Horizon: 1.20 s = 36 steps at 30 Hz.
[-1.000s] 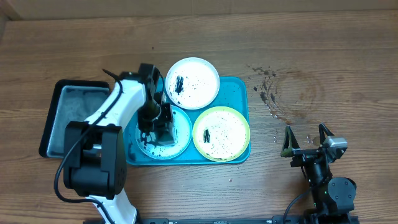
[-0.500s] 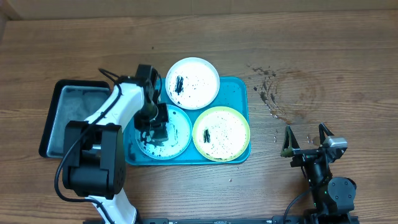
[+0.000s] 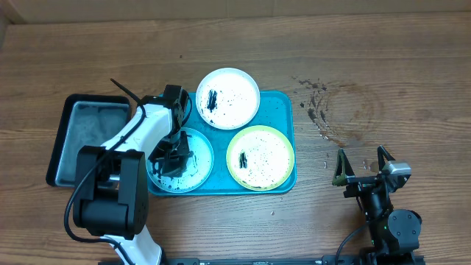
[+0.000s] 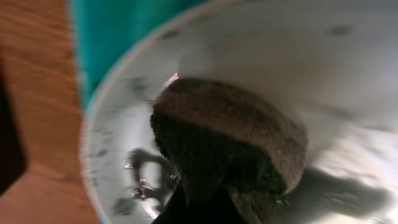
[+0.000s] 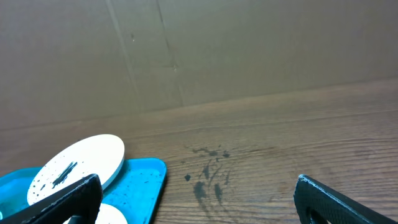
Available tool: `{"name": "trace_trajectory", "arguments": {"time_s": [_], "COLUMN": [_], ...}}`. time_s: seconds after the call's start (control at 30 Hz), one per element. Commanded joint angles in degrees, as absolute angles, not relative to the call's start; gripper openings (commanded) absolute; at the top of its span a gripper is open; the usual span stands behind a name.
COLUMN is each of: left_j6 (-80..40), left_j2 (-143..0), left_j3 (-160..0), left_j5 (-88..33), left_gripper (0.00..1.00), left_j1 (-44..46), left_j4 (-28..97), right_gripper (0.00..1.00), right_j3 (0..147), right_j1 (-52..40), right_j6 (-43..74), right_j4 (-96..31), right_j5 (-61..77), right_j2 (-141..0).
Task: Clean dirty plates on tray and stack at the side
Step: 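Continue scrubbing the light-blue-rimmed plate in circles with the left sponge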
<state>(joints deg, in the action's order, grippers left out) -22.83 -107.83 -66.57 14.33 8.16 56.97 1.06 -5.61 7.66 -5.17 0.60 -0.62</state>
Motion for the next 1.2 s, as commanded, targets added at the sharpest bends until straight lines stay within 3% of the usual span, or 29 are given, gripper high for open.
{"name": "trace_trajectory", "arguments": {"time_s": [0.0,0.17,0.4,0.8,1.07,1.17], "left_j6": [-25.8,-25.8,-25.6,-25.3,-29.7,-30.4], "left_j2": [-109.4,-109.4,-109.3,-109.4,-109.4,-109.4], "left_j3": [-66.0,-69.4,-76.9,-67.7,-65.1,-65.4], "left_j5": [21.2,16.4,19.0,10.5,29.5,29.7], "left_gripper": [0.04,0.04,0.04,0.05,0.04,0.04], "left_j1": [7.6,8.1,7.7,7.6,6.9,6.9], "left_j4": [57.1,59.4,66.5,60.2,61.2,61.6], "right_gripper": [1.0,1.0,1.0,1.0,1.0,1.0], "right_j3": [0.5,0.5,0.5,0.5,0.5,0.5], "right_j1": [-5.1,-5.1,-5.1,-5.1,-5.1,-5.1], "right_j6": [7.4,7.4,7.4,7.4,7.4,7.4], "right_j4": [-4.8,-4.8,-4.8,-4.8,-4.8,-4.8], "right_j5": [0.1,0.1,0.1,0.1,0.1,0.1], "right_j2": [-0.2,-0.2,-0.2,-0.2,-0.2,-0.2]}}
